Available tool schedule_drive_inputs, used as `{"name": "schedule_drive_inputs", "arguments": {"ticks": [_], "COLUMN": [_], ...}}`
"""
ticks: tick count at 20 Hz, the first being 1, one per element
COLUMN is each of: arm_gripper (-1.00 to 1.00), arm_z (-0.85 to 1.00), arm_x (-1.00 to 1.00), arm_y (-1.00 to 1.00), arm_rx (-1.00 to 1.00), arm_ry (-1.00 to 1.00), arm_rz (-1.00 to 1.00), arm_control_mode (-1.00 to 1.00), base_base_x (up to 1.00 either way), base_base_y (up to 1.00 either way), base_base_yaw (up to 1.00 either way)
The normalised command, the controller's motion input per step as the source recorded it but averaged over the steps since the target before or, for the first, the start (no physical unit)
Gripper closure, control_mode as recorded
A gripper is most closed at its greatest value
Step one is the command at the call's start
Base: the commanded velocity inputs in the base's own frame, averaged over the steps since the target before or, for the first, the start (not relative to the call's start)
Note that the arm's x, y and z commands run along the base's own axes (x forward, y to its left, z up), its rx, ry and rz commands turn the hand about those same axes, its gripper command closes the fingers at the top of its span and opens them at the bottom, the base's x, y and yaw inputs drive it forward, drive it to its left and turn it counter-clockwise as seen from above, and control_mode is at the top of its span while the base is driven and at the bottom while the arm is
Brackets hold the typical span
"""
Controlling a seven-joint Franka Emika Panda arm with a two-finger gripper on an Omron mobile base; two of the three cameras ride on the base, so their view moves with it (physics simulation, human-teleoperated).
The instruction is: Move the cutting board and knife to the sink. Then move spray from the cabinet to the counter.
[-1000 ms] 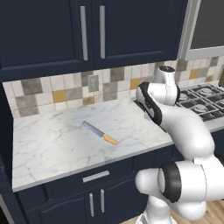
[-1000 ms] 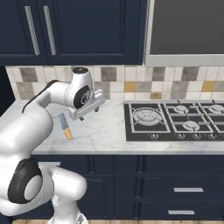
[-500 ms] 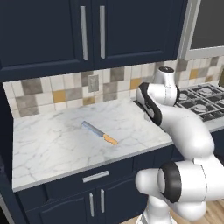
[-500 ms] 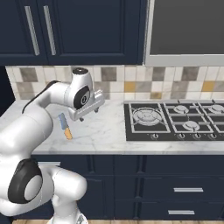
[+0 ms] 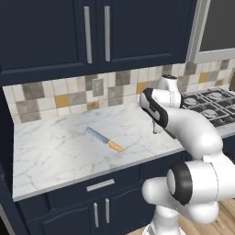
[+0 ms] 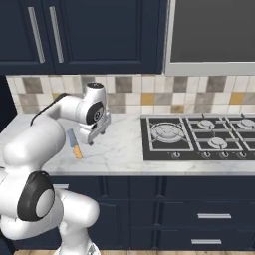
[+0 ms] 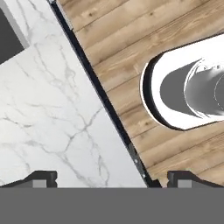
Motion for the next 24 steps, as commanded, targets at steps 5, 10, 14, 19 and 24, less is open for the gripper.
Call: {"name": "schedule_drive_inputs", "arguments": {"ticks": [5, 10, 14, 19, 24], "arm_gripper": [-1.0, -1.0, -1.0, -1.0, -1.0], "arm_z": [-0.29, -0.15, -0.25, -0.25, -0.09], "arm_x": [0.0, -0.04, -0.19, -0.03, 0.39], "arm_y": [0.29, 0.41, 0.3, -0.12, 0.0], "arm_rx": [-0.1, -0.35, -0.23, 0.01, 0.15], "arm_ry": [0.07, 0.0, -0.03, -0.01, 0.13], "arm_rz": [0.6, 0.67, 0.78, 0.76, 0.75], "arm_control_mode": [-1.0, -1.0, -1.0, -1.0, -1.0], "base_base_x": [0.0, 0.0, 0.0, 0.0, 0.0], "base_base_y": [0.0, 0.0, 0.0, 0.0, 0.0], "base_base_yaw": [0.0, 0.0, 0.0, 0.0, 0.0]}}
